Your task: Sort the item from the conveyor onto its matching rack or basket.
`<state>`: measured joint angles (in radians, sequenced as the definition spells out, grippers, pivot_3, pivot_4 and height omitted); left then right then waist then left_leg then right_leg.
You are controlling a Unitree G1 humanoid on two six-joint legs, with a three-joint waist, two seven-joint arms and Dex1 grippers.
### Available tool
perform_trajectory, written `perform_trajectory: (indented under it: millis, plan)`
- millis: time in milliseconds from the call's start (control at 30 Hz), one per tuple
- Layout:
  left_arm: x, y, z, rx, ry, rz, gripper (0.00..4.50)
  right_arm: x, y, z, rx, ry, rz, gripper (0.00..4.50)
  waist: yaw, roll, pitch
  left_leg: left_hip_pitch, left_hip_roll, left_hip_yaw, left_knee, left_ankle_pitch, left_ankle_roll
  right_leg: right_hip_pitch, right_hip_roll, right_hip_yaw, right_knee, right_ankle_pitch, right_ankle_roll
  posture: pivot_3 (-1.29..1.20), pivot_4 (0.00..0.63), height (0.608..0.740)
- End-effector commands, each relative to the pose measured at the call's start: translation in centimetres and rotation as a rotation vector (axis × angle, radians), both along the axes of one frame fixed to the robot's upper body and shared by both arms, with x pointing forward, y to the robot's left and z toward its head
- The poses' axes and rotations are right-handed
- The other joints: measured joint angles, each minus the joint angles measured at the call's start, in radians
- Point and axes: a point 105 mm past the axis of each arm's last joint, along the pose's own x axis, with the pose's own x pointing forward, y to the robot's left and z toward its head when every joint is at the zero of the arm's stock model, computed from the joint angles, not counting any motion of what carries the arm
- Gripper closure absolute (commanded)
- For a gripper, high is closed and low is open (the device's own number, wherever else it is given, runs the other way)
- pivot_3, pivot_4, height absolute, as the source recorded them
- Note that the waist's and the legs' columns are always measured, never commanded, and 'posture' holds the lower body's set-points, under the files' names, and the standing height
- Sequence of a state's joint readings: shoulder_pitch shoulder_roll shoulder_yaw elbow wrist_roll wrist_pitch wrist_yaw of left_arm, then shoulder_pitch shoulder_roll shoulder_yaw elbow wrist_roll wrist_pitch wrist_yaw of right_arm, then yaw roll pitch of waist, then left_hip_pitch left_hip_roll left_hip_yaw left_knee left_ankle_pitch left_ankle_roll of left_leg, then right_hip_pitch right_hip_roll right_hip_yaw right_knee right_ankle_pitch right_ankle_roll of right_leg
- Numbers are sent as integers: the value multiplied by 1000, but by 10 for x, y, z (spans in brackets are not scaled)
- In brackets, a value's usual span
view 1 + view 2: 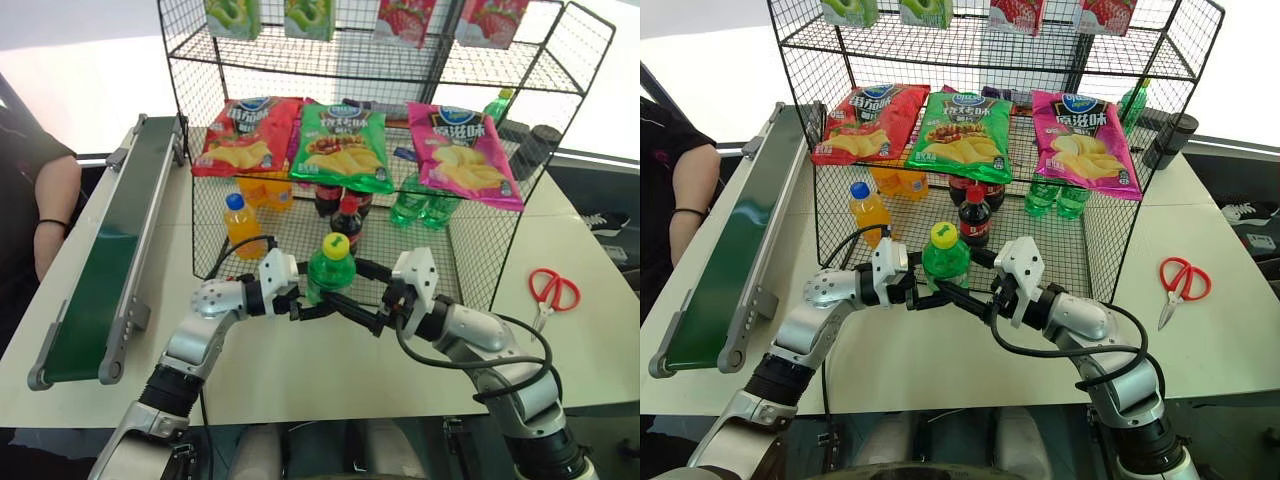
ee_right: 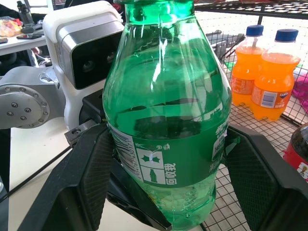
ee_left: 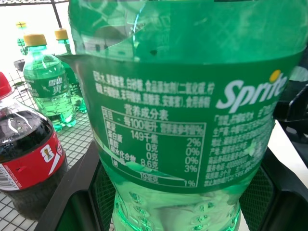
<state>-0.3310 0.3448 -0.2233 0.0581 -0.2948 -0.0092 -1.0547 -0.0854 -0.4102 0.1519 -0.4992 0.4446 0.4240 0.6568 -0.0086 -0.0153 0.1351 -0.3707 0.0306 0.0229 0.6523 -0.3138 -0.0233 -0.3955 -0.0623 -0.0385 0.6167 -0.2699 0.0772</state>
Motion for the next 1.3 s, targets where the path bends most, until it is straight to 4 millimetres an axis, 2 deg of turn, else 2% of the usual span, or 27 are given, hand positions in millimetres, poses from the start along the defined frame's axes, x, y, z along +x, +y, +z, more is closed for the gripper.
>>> perform_trajectory:
  millis: [33,67,133,267,367,500,600,700,833,967,1300]
  plan:
    - [-4,-9,14,-12,-53,-42,1248,0,0,15,40,-63,-15,1580,0,0,0,0,0,0,0,0,0,0,0,0,0,0,0,0,150,740]
    - [-3,-8,13,-11,-48,-38,727,1,-1,15,41,-65,-20,1580,1,0,0,0,0,0,0,0,0,0,0,0,0,0,0,0,150,740]
    - [-1,-7,10,0,-47,-22,65,3,-4,16,43,-72,-43,1580,1,0,0,0,0,0,0,0,0,0,0,0,0,0,0,0,150,740]
    - [2,9,-6,39,40,38,65,12,-24,17,45,-101,-183,1580,1,0,0,0,0,0,0,0,0,0,0,0,0,0,0,0,150,740]
    - [4,24,-11,48,35,111,65,20,-53,9,16,-117,-355,1580,2,0,0,0,0,0,0,0,0,0,0,0,0,0,0,0,150,740]
    - [8,33,-2,-9,24,189,65,25,-79,-3,-1,-124,-515,1580,6,0,0,0,0,0,0,0,0,0,0,0,0,0,0,0,150,740]
    - [7,36,13,-80,21,229,65,38,-102,-14,-13,-130,-691,1580,4,0,0,1,1,1,0,0,0,0,0,1,1,0,0,0,150,740]
    - [0,36,17,-86,21,226,65,51,-119,-21,26,-116,-824,1580,-2,2,0,2,1,1,0,0,0,0,0,3,2,0,0,0,150,740]
    - [-11,30,23,-91,39,195,65,67,-131,-27,114,-80,-919,1580,-3,3,0,3,1,2,-1,0,0,0,0,4,3,0,0,0,150,740]
    - [-20,24,29,-91,47,164,65,78,-137,-37,132,-58,-957,1580,-2,4,0,3,1,3,-1,0,0,0,0,5,3,0,0,0,150,740]
    - [-21,24,26,-77,61,165,65,81,-140,-47,154,-26,-974,1580,-3,6,-1,3,1,3,-1,0,0,0,0,6,3,0,0,0,150,740]
